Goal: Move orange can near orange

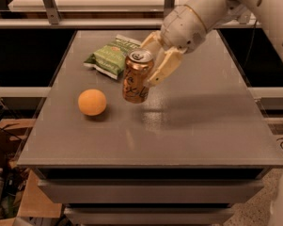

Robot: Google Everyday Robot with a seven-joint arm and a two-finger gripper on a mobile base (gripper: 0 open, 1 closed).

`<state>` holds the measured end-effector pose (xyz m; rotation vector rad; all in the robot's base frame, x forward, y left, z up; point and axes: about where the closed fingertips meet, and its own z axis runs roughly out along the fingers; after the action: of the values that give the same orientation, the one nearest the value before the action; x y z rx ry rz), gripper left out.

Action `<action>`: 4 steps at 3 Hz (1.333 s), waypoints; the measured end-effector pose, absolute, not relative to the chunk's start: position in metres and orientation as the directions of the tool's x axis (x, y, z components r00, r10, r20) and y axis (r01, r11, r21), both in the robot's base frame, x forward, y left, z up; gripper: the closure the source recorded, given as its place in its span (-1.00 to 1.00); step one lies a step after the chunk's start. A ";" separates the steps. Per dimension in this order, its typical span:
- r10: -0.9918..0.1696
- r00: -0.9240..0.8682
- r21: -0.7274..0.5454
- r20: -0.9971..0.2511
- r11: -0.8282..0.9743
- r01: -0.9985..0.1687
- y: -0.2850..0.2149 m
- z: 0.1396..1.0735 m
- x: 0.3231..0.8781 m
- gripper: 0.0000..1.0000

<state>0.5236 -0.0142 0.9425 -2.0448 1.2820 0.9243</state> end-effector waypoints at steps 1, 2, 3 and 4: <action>-0.520 0.336 -0.073 -0.785 -0.462 -0.884 0.012 0.935 0.514 1.00; -0.517 0.350 -0.059 -0.781 -0.497 -0.866 0.029 0.927 0.506 1.00; -0.525 0.353 -0.042 -0.774 -0.513 -0.857 0.035 0.918 0.502 1.00; -0.544 0.357 -0.031 -0.759 -0.517 -0.855 0.037 0.910 0.499 1.00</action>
Offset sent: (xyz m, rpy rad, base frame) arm -0.0437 0.0468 -0.0282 -0.0786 0.0727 0.2165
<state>0.4992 0.0366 0.9104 -2.1996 1.2194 0.9892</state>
